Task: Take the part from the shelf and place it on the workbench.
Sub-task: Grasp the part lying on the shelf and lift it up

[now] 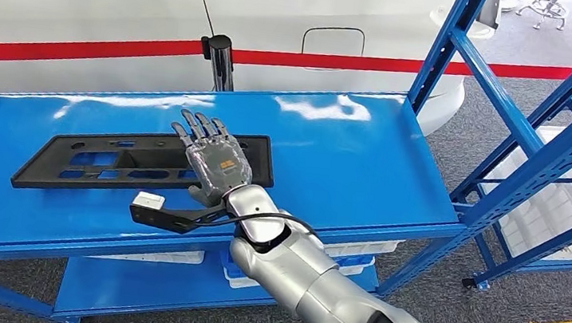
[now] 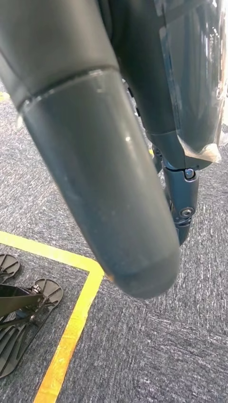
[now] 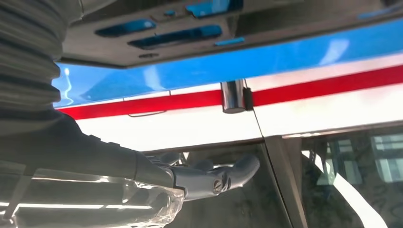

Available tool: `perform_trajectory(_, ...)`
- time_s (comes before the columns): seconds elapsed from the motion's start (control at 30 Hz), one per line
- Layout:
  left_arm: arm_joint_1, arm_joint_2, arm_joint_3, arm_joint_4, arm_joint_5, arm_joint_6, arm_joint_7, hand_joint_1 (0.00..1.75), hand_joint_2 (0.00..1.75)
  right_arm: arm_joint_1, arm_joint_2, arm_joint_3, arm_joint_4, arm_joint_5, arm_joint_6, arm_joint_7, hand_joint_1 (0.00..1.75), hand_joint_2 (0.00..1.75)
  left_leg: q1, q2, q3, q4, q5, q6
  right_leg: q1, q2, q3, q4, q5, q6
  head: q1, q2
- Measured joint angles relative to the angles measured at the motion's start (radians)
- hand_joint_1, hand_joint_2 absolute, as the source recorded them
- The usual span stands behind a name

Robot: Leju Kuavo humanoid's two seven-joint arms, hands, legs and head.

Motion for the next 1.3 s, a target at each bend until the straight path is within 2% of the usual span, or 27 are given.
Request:
perform_trajectory(1.03,0.0,0.0,0.0,0.0,0.004,0.01,0.002,0.0,0.0,0.007,0.0,-0.013,0.061,-0.004,0.018,0.03,0.0,1.75,0.0,0.0,0.0,0.0,0.0,0.0,0.0,0.0,0.0,0.0,0.0,0.0,0.0,0.0)
perform_trajectory(1.3,0.0,0.0,0.009,0.0,0.022,0.033,0.003,0.0,0.0,-0.001,0.0,-0.022,0.112,0.058,-0.005,0.108,0.0,1.75,0.0,0.0,0.0,0.0,0.0,0.0,0.0,0.0,0.0,0.0,0.0,0.0,0.0,0.0)
